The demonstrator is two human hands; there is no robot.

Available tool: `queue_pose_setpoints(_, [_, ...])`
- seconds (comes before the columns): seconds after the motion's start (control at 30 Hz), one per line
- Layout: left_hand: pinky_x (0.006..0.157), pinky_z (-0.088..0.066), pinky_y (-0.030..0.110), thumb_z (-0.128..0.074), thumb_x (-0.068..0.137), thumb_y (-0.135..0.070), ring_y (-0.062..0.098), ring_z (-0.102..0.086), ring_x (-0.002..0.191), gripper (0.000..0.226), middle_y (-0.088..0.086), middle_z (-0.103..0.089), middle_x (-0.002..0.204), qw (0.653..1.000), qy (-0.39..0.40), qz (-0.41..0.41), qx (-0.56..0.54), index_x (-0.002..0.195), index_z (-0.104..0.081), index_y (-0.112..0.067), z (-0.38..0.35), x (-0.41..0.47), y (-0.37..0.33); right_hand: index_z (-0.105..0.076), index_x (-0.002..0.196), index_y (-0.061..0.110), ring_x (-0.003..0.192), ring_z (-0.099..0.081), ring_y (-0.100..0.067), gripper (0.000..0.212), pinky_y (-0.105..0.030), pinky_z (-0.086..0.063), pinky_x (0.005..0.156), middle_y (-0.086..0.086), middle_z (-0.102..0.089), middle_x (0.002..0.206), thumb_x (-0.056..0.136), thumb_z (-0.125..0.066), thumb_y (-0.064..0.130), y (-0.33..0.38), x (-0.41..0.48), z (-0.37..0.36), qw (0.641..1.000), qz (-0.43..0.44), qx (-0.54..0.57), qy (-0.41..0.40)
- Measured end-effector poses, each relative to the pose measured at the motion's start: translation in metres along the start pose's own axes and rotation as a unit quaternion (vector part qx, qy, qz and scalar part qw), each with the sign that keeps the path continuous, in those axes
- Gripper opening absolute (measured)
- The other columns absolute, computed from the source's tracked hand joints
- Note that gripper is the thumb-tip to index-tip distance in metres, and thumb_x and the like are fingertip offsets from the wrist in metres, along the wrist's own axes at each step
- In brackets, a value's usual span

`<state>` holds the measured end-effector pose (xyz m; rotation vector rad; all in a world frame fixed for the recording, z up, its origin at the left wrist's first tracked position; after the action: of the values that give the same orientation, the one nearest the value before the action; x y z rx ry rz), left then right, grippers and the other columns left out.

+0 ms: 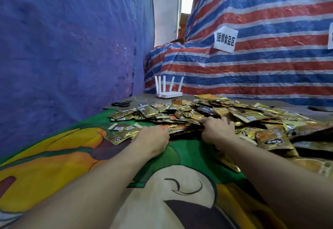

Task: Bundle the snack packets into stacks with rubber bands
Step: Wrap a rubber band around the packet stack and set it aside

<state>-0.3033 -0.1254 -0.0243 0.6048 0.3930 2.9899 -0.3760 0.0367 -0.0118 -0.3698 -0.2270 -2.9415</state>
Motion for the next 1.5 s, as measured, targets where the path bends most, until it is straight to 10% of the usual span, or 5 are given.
queue_pose_setpoints(0.67, [0.072,-0.050,0.043,-0.031,0.108,-0.032,0.029,-0.061,0.076,0.023,0.002,-0.061,0.082,0.958,-0.155,0.117,-0.212,0.098,-0.046,-0.018,0.078,-0.038,-0.004,-0.055,0.098,0.012,0.070,-0.058,-0.020,0.018,-0.036,-0.050,0.063,-0.005,-0.062,0.085,0.106,-0.042,0.022,-0.049,-0.066,0.107,0.919,0.026,0.338,-0.201])
queue_pose_setpoints(0.83, [0.069,-0.041,0.037,-0.032,0.108,-0.038,0.031,-0.056,0.081,0.047,0.017,-0.064,0.095,0.829,-0.115,0.342,-0.426,0.084,-0.056,-0.005,0.047,-0.049,0.024,-0.056,0.094,0.010,0.075,-0.059,-0.020,0.025,-0.032,-0.046,0.058,-0.011,-0.064,0.094,0.108,-0.040,0.023,-0.072,-0.091,0.107,0.853,-0.056,0.488,-0.176])
queue_pose_setpoints(1.0, [0.067,-0.043,0.034,-0.032,0.105,-0.050,0.028,-0.057,0.072,0.056,0.015,-0.059,0.083,0.542,-0.065,0.463,-0.699,0.097,-0.055,-0.001,-0.007,-0.073,-0.015,-0.062,0.122,0.014,0.106,-0.070,-0.034,0.031,-0.054,-0.058,0.089,-0.013,-0.072,0.116,0.100,-0.058,0.036,-0.073,-0.117,0.077,0.789,-0.104,0.596,-0.107])
queue_pose_setpoints(1.17, [0.038,-0.041,0.022,-0.042,0.081,-0.083,0.021,-0.054,0.042,0.078,0.009,-0.056,0.052,0.399,-0.057,0.391,-0.827,0.084,-0.057,-0.007,-0.012,-0.073,-0.043,-0.042,0.149,0.023,0.080,-0.072,-0.027,0.070,-0.032,-0.056,0.049,-0.011,-0.070,0.105,0.090,-0.072,0.045,-0.077,-0.141,0.037,0.661,-0.206,0.719,-0.059])
queue_pose_setpoints(1.5, [0.029,-0.033,0.016,-0.076,0.065,-0.052,0.008,-0.045,0.032,0.045,-0.004,-0.045,0.050,0.350,0.048,0.198,-0.914,0.083,-0.059,-0.015,0.022,-0.058,-0.082,-0.063,0.109,0.002,0.071,-0.074,-0.033,0.041,-0.044,-0.058,0.064,-0.019,-0.075,0.082,0.101,-0.054,0.042,-0.056,-0.153,0.020,0.571,-0.224,0.781,0.116])
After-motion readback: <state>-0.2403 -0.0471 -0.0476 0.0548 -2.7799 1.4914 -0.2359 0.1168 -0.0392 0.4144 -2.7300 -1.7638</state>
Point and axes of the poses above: each hand's wrist, its own x-axis towards the middle knuckle, its own z-axis out of the back of the hand, y = z × x, the point moved 10 cm from there along x, towards the middle knuckle
